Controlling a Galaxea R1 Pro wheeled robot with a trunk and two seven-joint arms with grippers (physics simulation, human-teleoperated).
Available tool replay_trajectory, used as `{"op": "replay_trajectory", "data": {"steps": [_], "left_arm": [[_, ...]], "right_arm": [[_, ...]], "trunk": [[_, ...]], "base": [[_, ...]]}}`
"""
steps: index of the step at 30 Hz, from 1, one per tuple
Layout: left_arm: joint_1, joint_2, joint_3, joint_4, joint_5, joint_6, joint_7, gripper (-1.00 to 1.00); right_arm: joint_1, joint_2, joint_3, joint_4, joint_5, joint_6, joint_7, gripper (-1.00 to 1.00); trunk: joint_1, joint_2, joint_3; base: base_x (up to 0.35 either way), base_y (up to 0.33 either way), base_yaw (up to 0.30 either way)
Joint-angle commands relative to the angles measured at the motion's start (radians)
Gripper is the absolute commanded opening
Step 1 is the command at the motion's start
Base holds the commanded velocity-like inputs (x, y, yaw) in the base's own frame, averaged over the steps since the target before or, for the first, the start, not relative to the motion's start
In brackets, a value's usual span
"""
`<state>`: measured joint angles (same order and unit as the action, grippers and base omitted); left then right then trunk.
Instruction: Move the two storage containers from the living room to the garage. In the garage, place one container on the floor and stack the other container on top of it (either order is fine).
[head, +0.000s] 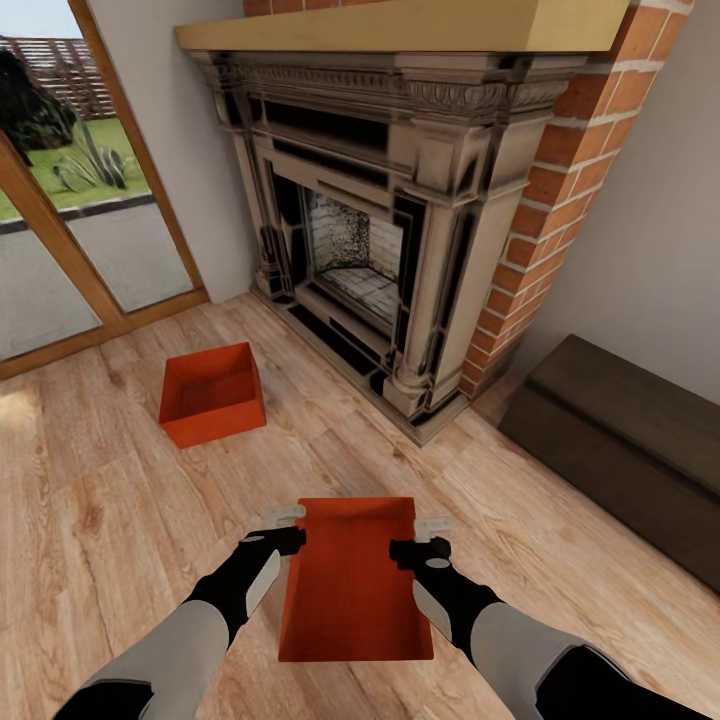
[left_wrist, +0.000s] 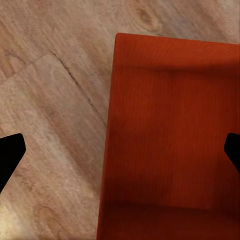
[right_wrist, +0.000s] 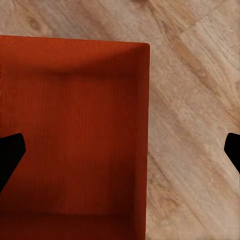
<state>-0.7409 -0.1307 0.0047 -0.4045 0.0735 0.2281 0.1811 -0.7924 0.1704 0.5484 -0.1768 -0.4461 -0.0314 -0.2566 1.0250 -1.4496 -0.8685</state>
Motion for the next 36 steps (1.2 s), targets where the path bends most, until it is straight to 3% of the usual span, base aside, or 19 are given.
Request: {"op": "replay_trajectory", "data": {"steps": [1, 11, 14, 16, 18, 21, 27, 36], "left_arm": [[0.000, 0.000, 0.000, -0.002, 0.007, 0.006, 0.004, 1.00], [0.000, -0.006, -0.006, 0.022, 0.000, -0.002, 0.006, 1.00], [0.000, -0.007, -0.002, 0.081, 0.007, 0.008, 0.013, 1.00], [0.000, -0.006, -0.001, 0.086, 0.010, 0.031, 0.016, 1.00], [0.000, -0.006, 0.001, 0.082, 0.010, 0.150, 0.018, 1.00], [0.000, -0.008, 0.001, 0.076, 0.007, 0.211, 0.032, 1.00], [0.000, -0.009, 0.002, 0.074, 0.009, 0.232, 0.096, 1.00], [0.000, -0.007, 0.000, 0.074, 0.010, 0.234, 0.104, 1.00]], "right_arm": [[-0.001, 0.000, 0.008, 0.000, -0.010, -0.004, -0.003, 1.00], [-0.001, -0.008, 0.004, 0.021, -0.015, -0.014, -0.007, 1.00], [-0.001, -0.022, 0.002, 0.103, -0.022, -0.025, -0.010, 1.00], [-0.001, -0.022, 0.004, 0.106, -0.023, 0.002, -0.011, 1.00], [-0.001, -0.021, 0.008, 0.104, -0.028, 0.139, -0.012, 1.00], [-0.001, -0.022, 0.009, 0.100, -0.045, 0.197, -0.013, 1.00], [-0.001, -0.030, 0.010, 0.099, -0.054, 0.222, -0.013, 1.00], [-0.001, -0.032, 0.010, 0.099, -0.055, 0.217, -0.022, 1.00]], "trunk": [[0.000, 0.000, -0.001], [0.000, 0.000, -0.001], [0.000, 0.000, -0.001], [0.000, 0.000, -0.001], [0.000, 0.000, -0.001], [0.000, 0.000, -0.001], [0.000, 0.000, -0.001], [0.000, 0.000, -0.001]], "base": [[0.000, 0.000, 0.000], [0.000, 0.000, 0.000], [0.000, 0.000, 0.000], [0.000, 0.000, 0.000], [0.000, 0.000, 0.000], [0.000, 0.000, 0.000], [0.000, 0.000, 0.000], [0.000, 0.000, 0.000]]}}
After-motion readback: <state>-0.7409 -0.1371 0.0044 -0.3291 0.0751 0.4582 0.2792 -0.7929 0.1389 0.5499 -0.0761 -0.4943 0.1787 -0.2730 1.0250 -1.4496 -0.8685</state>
